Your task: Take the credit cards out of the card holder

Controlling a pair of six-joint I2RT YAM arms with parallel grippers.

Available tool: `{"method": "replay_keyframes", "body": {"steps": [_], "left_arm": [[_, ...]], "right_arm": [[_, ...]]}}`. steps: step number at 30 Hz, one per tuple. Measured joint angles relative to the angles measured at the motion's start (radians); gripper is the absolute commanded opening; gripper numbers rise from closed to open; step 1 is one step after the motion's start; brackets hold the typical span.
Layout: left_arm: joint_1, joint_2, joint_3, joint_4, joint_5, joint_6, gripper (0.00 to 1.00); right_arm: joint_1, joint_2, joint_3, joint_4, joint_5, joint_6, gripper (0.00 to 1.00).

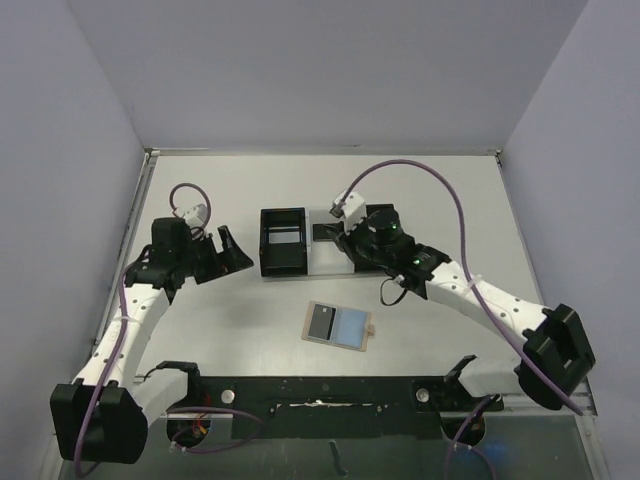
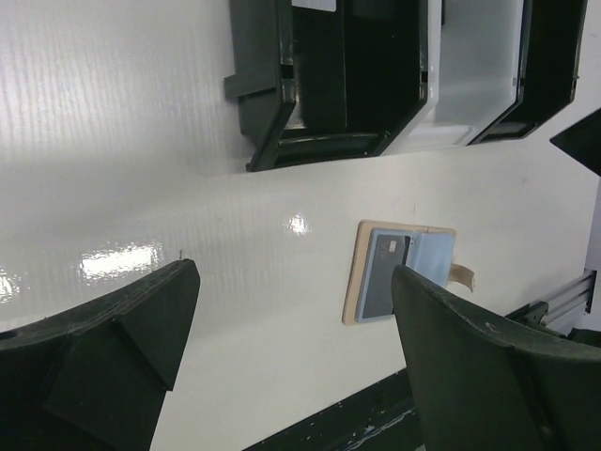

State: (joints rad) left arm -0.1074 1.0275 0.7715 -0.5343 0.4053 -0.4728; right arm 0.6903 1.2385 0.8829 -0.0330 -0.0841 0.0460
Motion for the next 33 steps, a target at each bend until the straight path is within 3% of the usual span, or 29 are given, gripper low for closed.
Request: {"method": "replay_keyframes", "body": {"steps": [6, 12, 20, 33], "left_arm": [[0.101, 0.018, -0.012, 0.056, 0.016, 0.035, 0.83], [0.11, 0.003, -0.106, 0.127, -0.022, 0.062, 0.84], [0.109, -0.026, -0.109, 0.161, -0.106, 0.087, 0.84], [0.109, -0.028, -0.109, 0.188, -0.114, 0.092, 0.84]], "right_arm": [[0.05, 0.236, 0.151, -0.063, 0.105, -0.251, 0.0], [0.039, 0.4, 0.242, -0.092, 0.122, -0.407, 0.0], [0.015, 0.525, 0.3, -0.078, 0.161, -0.587, 0.0], [0.01, 0.669, 0.362, -0.01, 0.187, -0.807, 0.04]]}}
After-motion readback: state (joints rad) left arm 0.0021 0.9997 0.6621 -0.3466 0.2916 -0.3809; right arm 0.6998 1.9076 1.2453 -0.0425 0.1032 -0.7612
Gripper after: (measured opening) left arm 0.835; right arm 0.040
